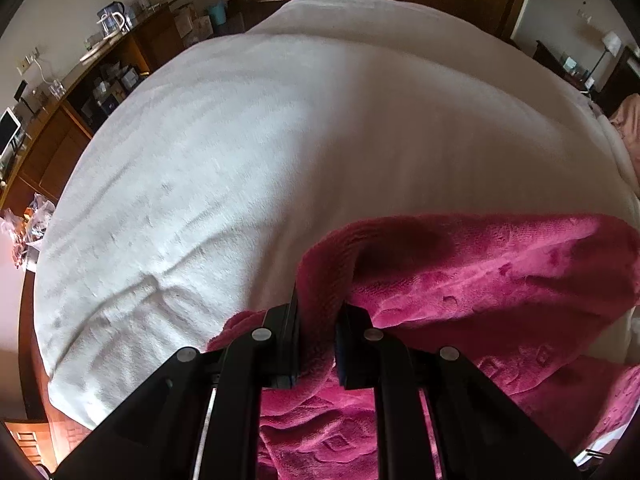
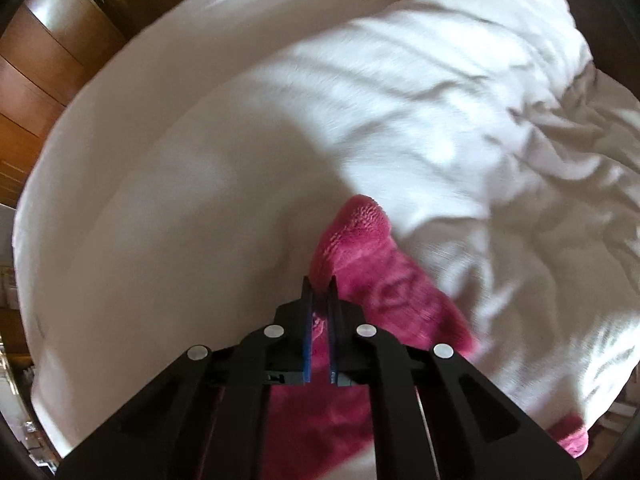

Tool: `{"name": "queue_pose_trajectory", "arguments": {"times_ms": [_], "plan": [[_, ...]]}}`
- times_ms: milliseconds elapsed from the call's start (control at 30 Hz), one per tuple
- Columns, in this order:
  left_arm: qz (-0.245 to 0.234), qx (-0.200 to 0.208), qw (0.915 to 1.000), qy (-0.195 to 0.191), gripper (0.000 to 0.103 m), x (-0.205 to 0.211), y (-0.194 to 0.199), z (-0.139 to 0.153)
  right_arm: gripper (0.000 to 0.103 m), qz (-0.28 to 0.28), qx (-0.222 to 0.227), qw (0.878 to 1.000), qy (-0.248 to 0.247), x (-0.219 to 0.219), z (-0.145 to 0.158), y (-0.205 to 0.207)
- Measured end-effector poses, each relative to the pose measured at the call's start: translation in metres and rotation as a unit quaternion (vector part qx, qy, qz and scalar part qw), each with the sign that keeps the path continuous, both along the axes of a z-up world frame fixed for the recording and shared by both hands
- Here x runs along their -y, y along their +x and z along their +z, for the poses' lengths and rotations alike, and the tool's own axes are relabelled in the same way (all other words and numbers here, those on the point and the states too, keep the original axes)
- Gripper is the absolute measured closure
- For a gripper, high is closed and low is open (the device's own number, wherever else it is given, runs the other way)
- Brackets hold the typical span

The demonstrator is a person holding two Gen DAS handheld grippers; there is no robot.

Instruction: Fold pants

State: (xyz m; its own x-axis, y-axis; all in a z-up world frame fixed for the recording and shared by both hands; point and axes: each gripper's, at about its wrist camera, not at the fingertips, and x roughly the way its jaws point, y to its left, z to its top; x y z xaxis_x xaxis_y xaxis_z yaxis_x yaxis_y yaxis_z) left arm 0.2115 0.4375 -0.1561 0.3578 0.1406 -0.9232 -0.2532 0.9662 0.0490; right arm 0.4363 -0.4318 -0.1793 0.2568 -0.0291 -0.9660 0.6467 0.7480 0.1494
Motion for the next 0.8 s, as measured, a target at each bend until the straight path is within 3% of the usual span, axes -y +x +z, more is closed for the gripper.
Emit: {"name": "queue_pose_trajectory", "arguments": {"times_ms": [300,533,800], "plan": [[-0.007,0.027,0.9996,0.007,0.091,0.003,-0.027,0.027,0.098,-0.041,0.064,0.996,0.038,0.019,0.063,-0.116],[-0.006,0.041,0.999,0.019,0.091,0.012,-0.073,0.053,0.098,-0.072,0.086,0.991,0.071,0.033,0.071,-0.218],[-0.024,0.014,0.9983,0.051,0.091,0.033,-0.137,0.057,0.098,-0.059,0.088,0.993,0.049,0.027,0.078,-0.303]]}}
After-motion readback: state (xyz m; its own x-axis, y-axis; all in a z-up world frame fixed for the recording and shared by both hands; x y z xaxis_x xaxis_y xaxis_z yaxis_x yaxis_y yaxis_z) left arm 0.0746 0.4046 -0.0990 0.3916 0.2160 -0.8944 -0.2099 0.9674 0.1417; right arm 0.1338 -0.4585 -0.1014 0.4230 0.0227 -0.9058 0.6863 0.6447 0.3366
